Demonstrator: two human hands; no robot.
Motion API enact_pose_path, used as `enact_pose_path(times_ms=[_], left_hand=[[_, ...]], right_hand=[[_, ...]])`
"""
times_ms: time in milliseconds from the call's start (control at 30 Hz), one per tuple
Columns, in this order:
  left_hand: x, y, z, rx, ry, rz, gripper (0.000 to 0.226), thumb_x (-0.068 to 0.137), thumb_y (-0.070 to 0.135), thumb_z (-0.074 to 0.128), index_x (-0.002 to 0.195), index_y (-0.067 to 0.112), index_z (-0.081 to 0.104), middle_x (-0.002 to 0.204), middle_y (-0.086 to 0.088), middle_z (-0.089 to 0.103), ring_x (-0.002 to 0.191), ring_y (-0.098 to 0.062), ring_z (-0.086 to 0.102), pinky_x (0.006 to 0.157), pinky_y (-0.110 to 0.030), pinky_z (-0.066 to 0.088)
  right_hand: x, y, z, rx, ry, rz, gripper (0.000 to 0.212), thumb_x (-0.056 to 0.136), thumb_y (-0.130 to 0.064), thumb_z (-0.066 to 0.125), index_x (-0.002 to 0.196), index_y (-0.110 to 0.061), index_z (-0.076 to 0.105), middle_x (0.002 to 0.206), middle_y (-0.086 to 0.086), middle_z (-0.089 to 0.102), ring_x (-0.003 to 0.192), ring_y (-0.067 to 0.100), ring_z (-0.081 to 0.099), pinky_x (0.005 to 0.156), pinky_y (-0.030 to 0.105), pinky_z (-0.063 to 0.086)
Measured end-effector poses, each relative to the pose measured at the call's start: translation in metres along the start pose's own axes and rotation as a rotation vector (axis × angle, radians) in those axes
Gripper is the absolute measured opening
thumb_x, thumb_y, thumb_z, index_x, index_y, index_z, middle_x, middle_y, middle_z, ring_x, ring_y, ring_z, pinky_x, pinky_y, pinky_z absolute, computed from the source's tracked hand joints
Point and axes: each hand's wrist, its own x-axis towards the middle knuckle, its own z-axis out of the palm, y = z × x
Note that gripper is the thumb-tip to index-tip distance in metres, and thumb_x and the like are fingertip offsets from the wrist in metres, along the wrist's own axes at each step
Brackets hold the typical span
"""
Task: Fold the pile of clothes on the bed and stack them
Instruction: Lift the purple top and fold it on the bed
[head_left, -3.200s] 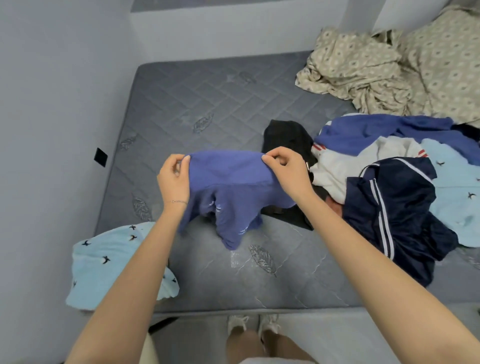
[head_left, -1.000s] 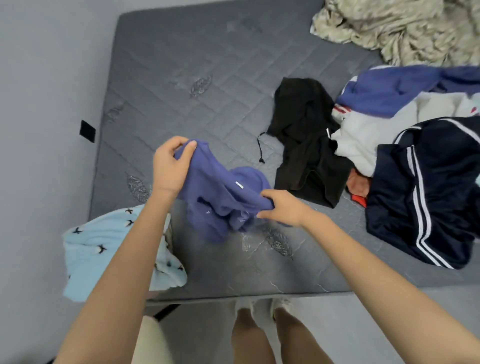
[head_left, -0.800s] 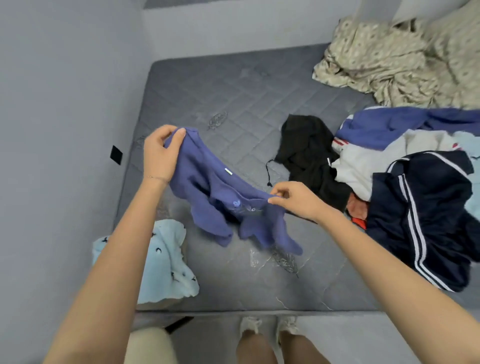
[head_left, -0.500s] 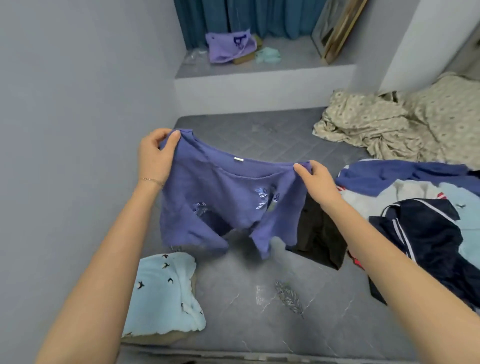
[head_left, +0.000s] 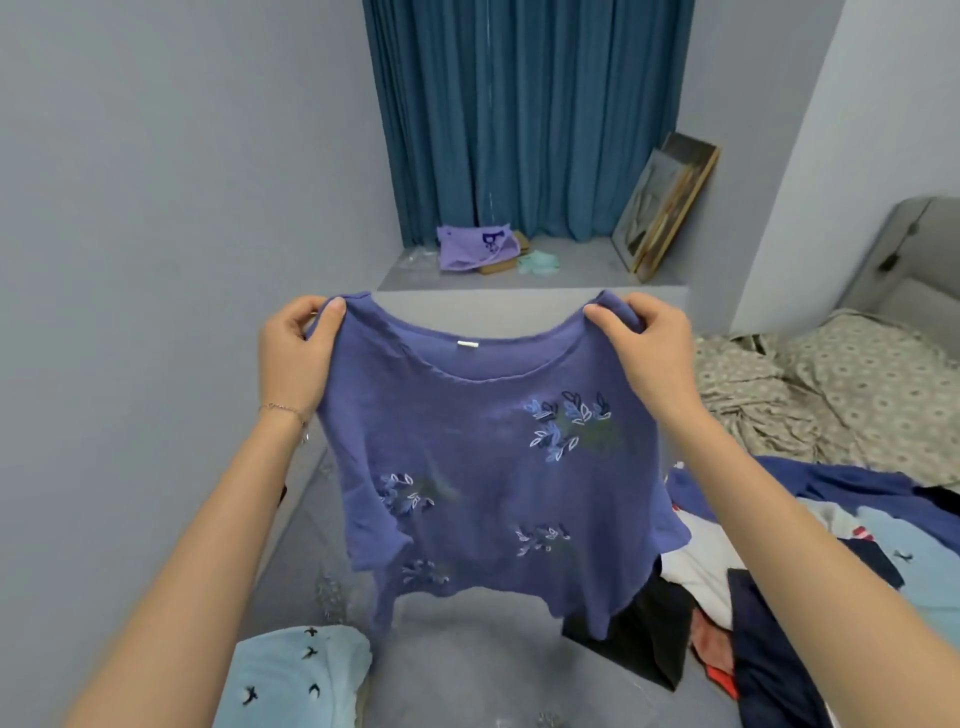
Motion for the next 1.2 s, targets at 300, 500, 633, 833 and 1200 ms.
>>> enact_pose_path(times_ms=[300,500,633,833,1200], left_hand=[[0.001,0.03,0.001,-0.161,-0.086,-0.017,0.02,0.09,0.025,0.061,0.07,0.025,0.063,0.058,0.016,0.057,0.062,-0.002,0.046,0.06,-0.014,0.039],[0.001,-0.069,0.051,0.015,-0.276,-0.235,0.023,0.093,0.015,0.06,0.071,0.023,0.061,0.057,0.025,0.061,0.058,0.01,0.051,0.062,-0.006,0.039],[-0.038,-0.196,0.095,0.216,-0.428,-0.414,0.021,0.093,0.013,0.06,0.072,0.019,0.063,0.066,0.012,0.063,0.057,0.012,0.052,0.064,-0.008,0.039],[-0.105,-0.374,0.154,0.307,-0.464,-0.571,0.015,0.093,0.017,0.059,0.083,0.008,0.065,0.08,-0.007,0.061,0.075,-0.015,0.053,0.063,-0.007,0.037],[-0.153,-0.577,0.236,0.343,-0.41,-0.677,0.014,0.091,0.01,0.059,0.095,0.002,0.069,0.08,-0.005,0.059,0.075,-0.015,0.052,0.07,-0.013,0.045]], right_hand=[[0.023,-0.032,-0.044,-0.043,-0.001,-0.181,0.031,0.086,-0.022,0.069,0.067,0.0,0.056,0.061,0.001,0.044,0.061,0.005,0.034,0.057,0.02,0.029],[0.034,0.078,-0.017,-0.399,-0.215,0.01,0.049,0.085,-0.029,0.07,0.052,-0.018,0.036,0.05,0.001,0.033,0.052,0.014,0.031,0.052,0.025,0.027],[-0.006,0.194,0.025,-0.568,-0.35,0.245,0.047,0.088,-0.036,0.066,0.056,-0.014,0.038,0.053,0.003,0.044,0.061,0.027,0.041,0.054,0.038,0.029],[-0.076,0.351,0.098,-0.711,-0.379,0.418,0.032,0.091,-0.037,0.059,0.072,-0.011,0.059,0.066,0.004,0.06,0.069,0.029,0.055,0.058,0.037,0.038],[-0.122,0.545,0.191,-0.611,-0.324,0.609,0.017,0.093,-0.014,0.058,0.101,-0.008,0.071,0.092,0.007,0.07,0.085,0.022,0.061,0.072,0.027,0.04]])
